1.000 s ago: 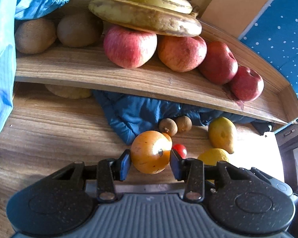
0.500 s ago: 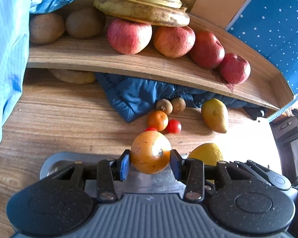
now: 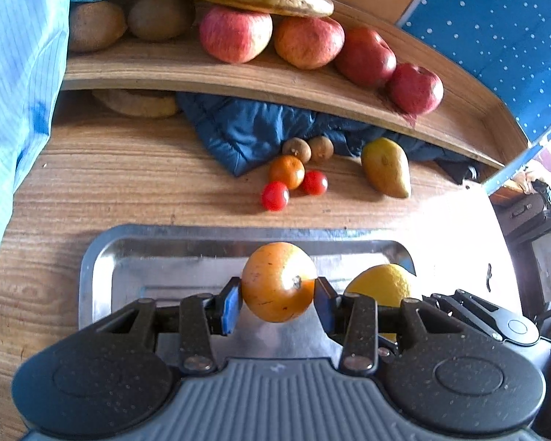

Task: Organize fruits
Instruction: 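Carry the orange in the left tool while the right tool carries the lemon over the tray, then lower and release the orange from the left tool while the right tool releases the lemon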

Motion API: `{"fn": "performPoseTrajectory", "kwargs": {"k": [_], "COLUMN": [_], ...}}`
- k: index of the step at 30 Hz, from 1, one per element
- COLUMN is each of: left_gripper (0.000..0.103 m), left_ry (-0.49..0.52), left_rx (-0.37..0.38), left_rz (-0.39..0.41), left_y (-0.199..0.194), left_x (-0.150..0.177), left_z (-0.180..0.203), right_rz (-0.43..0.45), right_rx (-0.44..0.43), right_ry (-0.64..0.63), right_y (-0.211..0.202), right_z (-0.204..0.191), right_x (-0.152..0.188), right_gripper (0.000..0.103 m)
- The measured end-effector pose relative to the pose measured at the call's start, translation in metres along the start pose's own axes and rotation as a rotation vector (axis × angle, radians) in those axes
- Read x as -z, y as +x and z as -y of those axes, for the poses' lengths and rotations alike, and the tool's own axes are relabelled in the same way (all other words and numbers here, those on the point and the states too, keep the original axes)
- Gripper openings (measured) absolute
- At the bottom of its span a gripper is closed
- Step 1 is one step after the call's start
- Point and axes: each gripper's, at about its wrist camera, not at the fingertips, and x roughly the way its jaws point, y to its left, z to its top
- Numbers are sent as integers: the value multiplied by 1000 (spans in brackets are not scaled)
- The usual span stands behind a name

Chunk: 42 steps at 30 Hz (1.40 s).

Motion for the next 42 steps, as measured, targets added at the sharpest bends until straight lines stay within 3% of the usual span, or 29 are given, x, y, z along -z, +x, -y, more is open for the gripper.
{"fn": "performPoseTrajectory", "kwargs": {"k": [16, 42], "left_gripper": [45, 46], "left_ry": [41, 163], "left_rx": [-20, -13], "left_rz": [-68, -108], "left_y": [-16, -31], "left_x": [36, 69], "left_z": [-8, -2], "right_rz": [-55, -40], "right_rx": [40, 141], "right_ry": [-25, 38], "right_y": [-25, -39], "right_z": [-14, -37], "right_x": [38, 68], "right_gripper": [60, 60]}}
